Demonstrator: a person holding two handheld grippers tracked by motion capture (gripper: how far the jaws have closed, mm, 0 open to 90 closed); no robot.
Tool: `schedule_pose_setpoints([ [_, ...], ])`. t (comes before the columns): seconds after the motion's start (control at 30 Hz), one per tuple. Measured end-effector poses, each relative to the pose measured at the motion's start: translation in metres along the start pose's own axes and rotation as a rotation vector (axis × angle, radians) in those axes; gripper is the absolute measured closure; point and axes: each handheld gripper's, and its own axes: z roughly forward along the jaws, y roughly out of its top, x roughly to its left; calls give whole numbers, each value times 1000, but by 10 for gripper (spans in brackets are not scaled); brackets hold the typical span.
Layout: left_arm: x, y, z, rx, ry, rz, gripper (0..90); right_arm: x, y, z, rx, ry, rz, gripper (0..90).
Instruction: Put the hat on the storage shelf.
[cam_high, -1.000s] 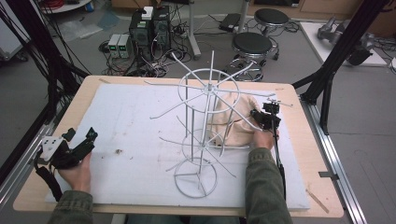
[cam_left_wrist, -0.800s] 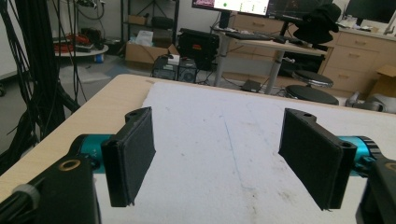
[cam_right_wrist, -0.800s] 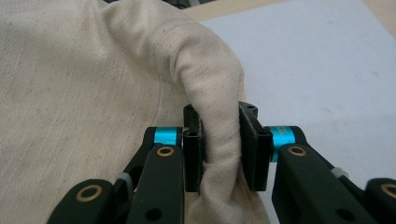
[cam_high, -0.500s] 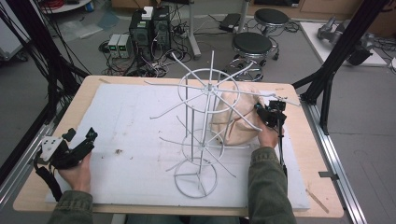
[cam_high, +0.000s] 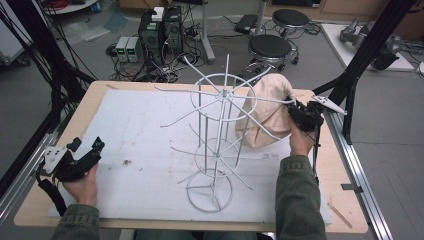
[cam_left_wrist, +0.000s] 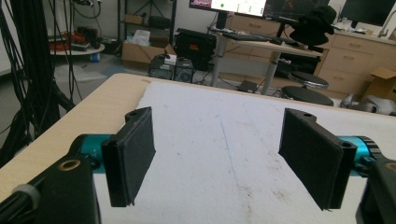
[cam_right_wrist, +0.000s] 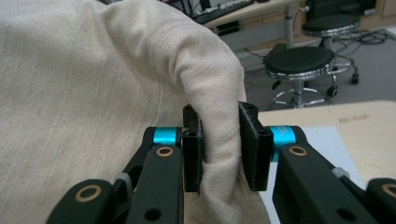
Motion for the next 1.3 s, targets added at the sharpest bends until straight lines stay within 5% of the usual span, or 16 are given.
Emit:
schedule_pose_setpoints([
  [0.67, 0, -1, 0, 3, 4, -12, 266, 17, 55, -33, -52, 187, -145, 719],
  [1.3, 1, -2, 0, 3, 1, -24, 266, 30, 84, -64, -110, 221, -237, 704],
])
